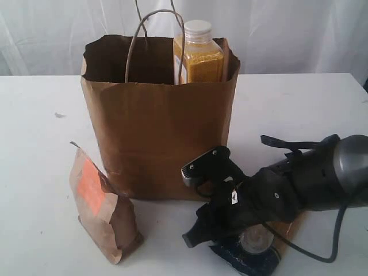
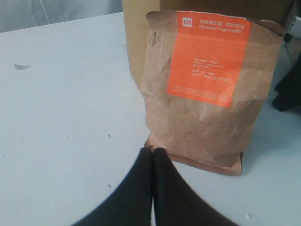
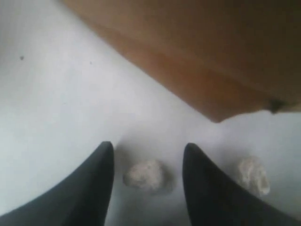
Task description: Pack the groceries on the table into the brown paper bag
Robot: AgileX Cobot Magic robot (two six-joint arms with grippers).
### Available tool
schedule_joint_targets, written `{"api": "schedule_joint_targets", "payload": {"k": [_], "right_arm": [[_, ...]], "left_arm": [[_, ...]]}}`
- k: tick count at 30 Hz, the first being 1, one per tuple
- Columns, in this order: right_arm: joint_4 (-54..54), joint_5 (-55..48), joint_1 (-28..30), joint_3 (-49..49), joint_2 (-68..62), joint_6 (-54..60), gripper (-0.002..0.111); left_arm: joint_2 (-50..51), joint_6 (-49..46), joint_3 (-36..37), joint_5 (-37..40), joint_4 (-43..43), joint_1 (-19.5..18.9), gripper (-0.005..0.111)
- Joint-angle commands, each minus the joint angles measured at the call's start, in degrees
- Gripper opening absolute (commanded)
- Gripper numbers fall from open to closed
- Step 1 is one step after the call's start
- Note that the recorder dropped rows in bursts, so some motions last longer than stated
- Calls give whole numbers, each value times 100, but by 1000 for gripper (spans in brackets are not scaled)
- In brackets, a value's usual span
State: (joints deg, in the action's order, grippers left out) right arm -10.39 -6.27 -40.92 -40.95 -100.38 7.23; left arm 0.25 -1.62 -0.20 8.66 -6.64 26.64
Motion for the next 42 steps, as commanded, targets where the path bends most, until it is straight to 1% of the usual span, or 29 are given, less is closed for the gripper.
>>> {"api": "schedule_joint_targets", "payload": {"k": [1,8,11,18,23,27,32,35,39,42], "right_arm": [[-10,-263,43,30,-101,26,32],[-10,-541,43,30,-101,26,13],[-10,-625,43,30,-60,26,8],[-10,-924,-71,30,616,39,7],[-21,-1265,-468,-14,1466,443,7],[-21,-1735,-811,-325,2056,458,7],[-21,-1943,-1192,-1125,2481,458,7],[-32,-1864,-1368,-2065,2467,458,7],[47,-1693,-1392,-3245,2116,458,7],[413,-1672,-1392,-4136,1596,458,7]], "left_arm": [[-25,-18,20,-11,-20,-16,0],[-25,-18,20,-11,-20,-16,0],[-25,-18,20,-11,-20,-16,0],[-25,-18,20,-11,-20,-16,0],[-25,-18,20,-11,-20,-16,0],[-25,-18,20,-11,-20,-16,0],[-25,-18,20,-11,-20,-16,0],[-25,-18,20,-11,-20,-16,0],[-25,-18,20,-11,-20,-16,0],[-25,-18,20,-11,-20,-16,0]]}}
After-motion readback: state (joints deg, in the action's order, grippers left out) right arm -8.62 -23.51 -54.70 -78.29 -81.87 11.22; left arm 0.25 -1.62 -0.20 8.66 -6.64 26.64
